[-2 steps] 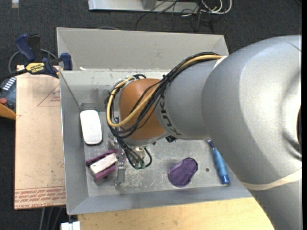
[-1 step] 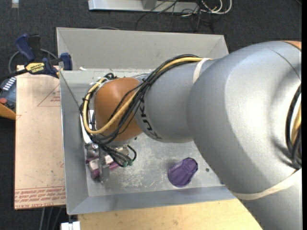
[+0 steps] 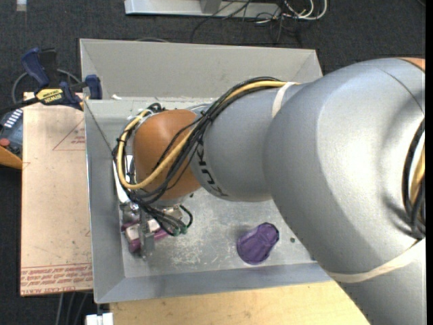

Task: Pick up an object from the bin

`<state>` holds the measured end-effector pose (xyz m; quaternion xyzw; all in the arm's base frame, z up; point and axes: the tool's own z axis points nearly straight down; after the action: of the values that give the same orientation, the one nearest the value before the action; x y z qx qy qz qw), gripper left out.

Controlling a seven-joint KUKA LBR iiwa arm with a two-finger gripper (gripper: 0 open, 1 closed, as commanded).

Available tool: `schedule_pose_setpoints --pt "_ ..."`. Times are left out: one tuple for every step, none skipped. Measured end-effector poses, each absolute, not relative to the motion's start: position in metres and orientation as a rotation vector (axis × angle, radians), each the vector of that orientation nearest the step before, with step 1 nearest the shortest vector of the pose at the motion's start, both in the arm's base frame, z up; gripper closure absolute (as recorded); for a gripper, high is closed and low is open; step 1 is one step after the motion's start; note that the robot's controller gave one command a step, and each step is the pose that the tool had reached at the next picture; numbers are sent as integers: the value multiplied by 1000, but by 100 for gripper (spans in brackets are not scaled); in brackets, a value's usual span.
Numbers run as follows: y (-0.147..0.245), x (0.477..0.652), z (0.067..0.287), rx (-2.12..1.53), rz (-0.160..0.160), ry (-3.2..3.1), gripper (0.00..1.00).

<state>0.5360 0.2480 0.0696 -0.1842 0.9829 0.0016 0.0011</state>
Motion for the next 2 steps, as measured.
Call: schedule_pose_setpoints --pt "246 532 152 -592 9 3074 100" --pt "252 545 175 -511 8 3096 100"
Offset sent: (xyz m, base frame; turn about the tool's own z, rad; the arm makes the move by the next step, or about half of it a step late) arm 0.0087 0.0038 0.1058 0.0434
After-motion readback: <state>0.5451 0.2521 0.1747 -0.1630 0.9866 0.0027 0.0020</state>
